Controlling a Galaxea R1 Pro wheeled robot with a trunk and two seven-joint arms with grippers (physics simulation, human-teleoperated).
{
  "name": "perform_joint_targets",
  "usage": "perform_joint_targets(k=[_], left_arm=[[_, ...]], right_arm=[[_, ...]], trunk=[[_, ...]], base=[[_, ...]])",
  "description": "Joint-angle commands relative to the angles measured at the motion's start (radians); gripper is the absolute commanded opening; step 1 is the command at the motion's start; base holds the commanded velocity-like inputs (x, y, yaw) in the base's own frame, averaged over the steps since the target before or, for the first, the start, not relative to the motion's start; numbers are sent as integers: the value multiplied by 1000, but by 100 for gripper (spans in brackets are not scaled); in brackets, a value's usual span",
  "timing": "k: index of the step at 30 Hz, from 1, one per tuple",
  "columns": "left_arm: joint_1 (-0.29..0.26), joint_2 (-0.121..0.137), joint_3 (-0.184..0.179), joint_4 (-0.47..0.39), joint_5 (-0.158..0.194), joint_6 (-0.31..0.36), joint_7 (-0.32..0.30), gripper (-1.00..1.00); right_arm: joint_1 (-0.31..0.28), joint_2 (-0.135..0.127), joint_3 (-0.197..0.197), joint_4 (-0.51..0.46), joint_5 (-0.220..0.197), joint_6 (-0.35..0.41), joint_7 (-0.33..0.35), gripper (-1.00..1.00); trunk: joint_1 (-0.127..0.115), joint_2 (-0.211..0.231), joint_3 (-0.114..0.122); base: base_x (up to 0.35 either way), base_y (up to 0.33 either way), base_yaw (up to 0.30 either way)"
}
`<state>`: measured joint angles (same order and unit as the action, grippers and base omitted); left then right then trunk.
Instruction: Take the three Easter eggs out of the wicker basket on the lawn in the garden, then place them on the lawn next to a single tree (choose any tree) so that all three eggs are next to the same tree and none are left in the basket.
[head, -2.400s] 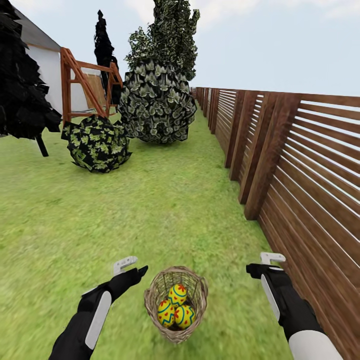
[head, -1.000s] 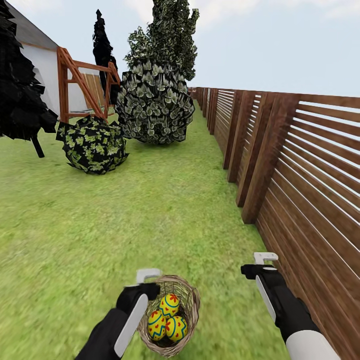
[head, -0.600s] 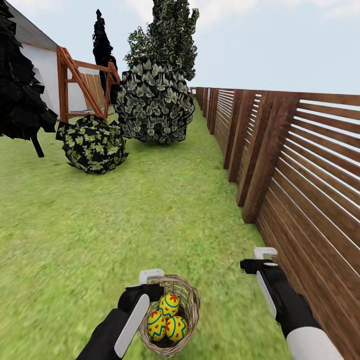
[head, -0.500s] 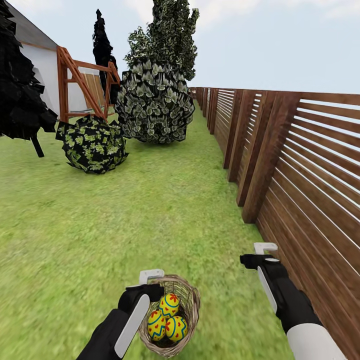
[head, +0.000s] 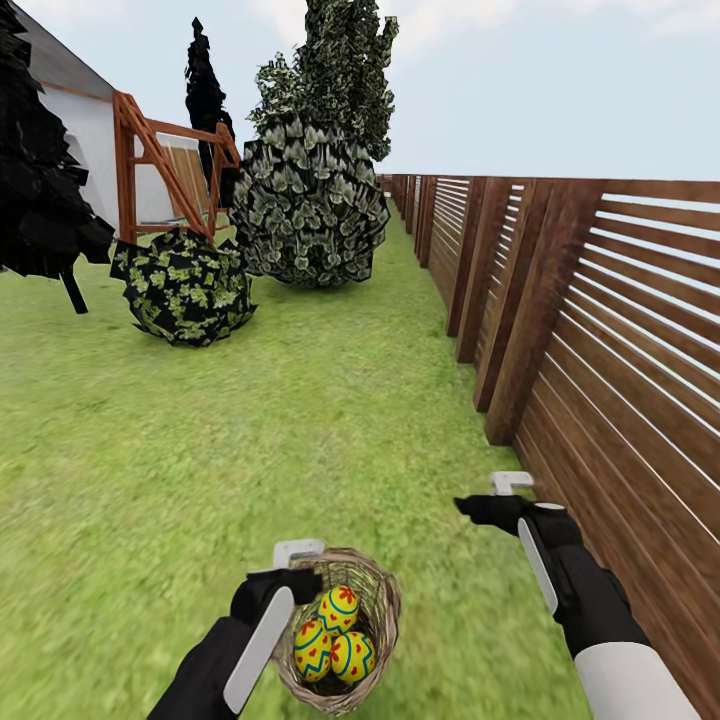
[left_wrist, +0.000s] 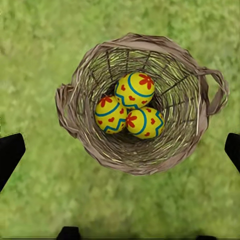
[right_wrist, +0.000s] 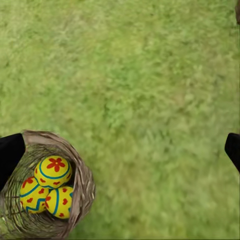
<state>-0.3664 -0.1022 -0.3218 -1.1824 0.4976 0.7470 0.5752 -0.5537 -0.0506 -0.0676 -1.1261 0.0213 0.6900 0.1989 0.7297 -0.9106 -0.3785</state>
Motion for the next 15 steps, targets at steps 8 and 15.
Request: perform_joint_targets(k=[8, 15], left_arm=[[0, 2, 74, 12, 1, 38, -1, 100], [0, 3, 82, 17, 0, 38, -2, 100]], right_arm=[[0, 4, 6, 4, 0, -1, 55, 100], [0, 4, 5, 3, 0, -1, 56, 100]], trunk=[[31, -56, -25], [58, -105, -47]], base=[[0, 0, 0], [0, 0, 0]])
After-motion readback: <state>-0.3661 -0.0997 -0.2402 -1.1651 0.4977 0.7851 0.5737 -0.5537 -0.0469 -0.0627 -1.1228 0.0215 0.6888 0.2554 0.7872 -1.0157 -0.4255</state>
